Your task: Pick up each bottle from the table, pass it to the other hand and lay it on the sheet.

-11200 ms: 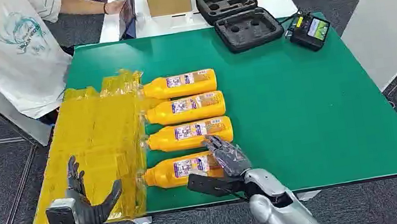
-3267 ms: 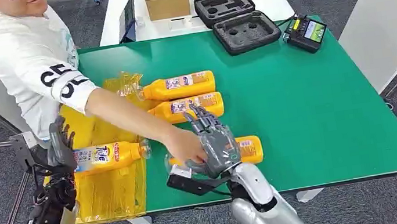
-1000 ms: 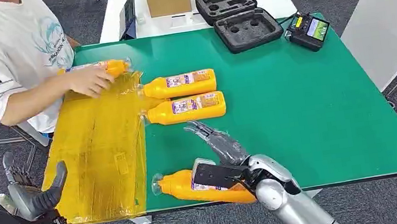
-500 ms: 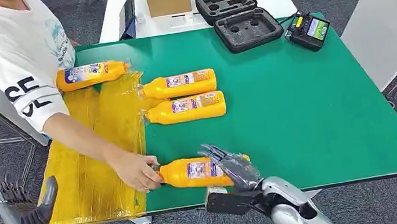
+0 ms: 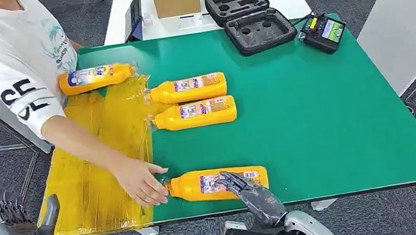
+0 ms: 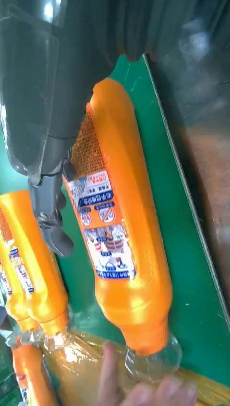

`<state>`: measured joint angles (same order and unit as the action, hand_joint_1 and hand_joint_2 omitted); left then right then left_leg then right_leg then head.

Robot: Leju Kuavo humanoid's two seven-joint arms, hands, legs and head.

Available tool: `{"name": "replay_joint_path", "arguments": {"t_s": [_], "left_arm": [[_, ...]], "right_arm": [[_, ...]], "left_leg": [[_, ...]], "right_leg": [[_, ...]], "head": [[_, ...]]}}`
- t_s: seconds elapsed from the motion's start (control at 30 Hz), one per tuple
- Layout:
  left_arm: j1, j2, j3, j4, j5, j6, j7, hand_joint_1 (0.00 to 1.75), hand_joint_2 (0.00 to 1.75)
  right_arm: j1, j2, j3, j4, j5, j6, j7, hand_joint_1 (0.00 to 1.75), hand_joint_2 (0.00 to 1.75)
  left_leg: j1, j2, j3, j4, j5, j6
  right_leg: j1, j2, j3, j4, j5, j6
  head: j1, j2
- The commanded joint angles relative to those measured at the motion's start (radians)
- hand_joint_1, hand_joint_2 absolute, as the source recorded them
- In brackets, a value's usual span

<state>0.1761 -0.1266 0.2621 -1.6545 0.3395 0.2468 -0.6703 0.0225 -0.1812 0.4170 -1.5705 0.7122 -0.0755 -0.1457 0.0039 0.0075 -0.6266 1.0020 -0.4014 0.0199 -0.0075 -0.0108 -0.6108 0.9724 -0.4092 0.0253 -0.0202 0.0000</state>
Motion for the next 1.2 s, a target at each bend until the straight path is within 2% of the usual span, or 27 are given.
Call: {"name": "replay_joint_path", "arguments": {"t_s": [0.03, 0.27, 0.37, 0.47, 0.67, 0.83, 1.2], "left_arm": [[-0.02, -0.023, 0.016, 0.022, -0.006, 0.001, 0.0, 0.0, 1.75], [-0.021, -0.025, 0.015, 0.02, -0.007, -0.007, -0.011, 0.0, 1.75], [-0.037, -0.029, 0.006, 0.03, -0.019, -0.006, -0.021, 0.0, 1.75], [-0.059, -0.035, 0.001, 0.037, -0.024, -0.002, -0.025, 0.0, 1.75], [-0.056, -0.031, 0.002, 0.035, -0.027, 0.0, -0.017, 0.0, 1.75], [-0.049, -0.035, -0.002, 0.03, -0.031, -0.005, -0.003, 0.0, 1.75], [-0.061, -0.022, -0.011, 0.049, -0.02, 0.003, 0.025, 0.0, 1.75]], "right_arm": [[-0.021, 0.004, 0.001, -0.002, 0.01, -0.001, -0.025, 0.0, 1.75], [-0.034, 0.0, 0.009, 0.001, 0.01, -0.016, -0.047, 0.0, 1.75], [-0.086, 0.002, 0.019, 0.023, 0.025, -0.045, -0.057, 0.0, 1.75], [-0.144, 0.032, 0.029, 0.078, 0.057, -0.058, -0.029, 0.0, 1.75], [-0.144, 0.067, 0.013, 0.145, 0.088, -0.05, 0.021, 0.0, 1.75], [-0.212, 0.091, -0.013, 0.263, 0.076, -0.02, 0.039, 0.0, 1.75], [-0.21, 0.098, -0.037, 0.325, 0.075, 0.017, 0.072, 0.0, 1.75]], "left_leg": [[0.0, 0.0, 0.004, 0.0, -0.002, -0.001], [0.0, 0.0, 0.005, 0.0, -0.003, -0.001], [0.0, 0.0, 0.004, 0.0, -0.002, -0.001], [0.0, 0.002, 0.004, 0.0, -0.002, -0.001], [0.001, 0.0, 0.007, -0.002, -0.001, -0.001], [0.0, 0.002, 0.004, -0.001, -0.001, -0.001], [0.0, -0.001, 0.006, -0.001, -0.001, -0.001]], "right_leg": [[0.0, 0.001, 0.004, 0.0, -0.002, 0.0], [0.0, 0.001, 0.005, 0.0, -0.002, -0.001], [0.0, 0.002, 0.004, 0.0, -0.002, 0.0], [0.0, 0.003, 0.004, 0.0, -0.001, 0.0], [0.0, 0.001, 0.006, -0.002, -0.001, -0.001], [0.0, 0.003, 0.004, -0.001, 0.0, 0.0], [0.0, 0.0, 0.006, -0.001, -0.001, 0.0]], "head": [[0.0, 0.0], [0.0, 0.0], [0.0, 0.0], [0.0, 0.0], [0.0, 0.0], [0.0, 0.0], [0.0, 0.0]]}}
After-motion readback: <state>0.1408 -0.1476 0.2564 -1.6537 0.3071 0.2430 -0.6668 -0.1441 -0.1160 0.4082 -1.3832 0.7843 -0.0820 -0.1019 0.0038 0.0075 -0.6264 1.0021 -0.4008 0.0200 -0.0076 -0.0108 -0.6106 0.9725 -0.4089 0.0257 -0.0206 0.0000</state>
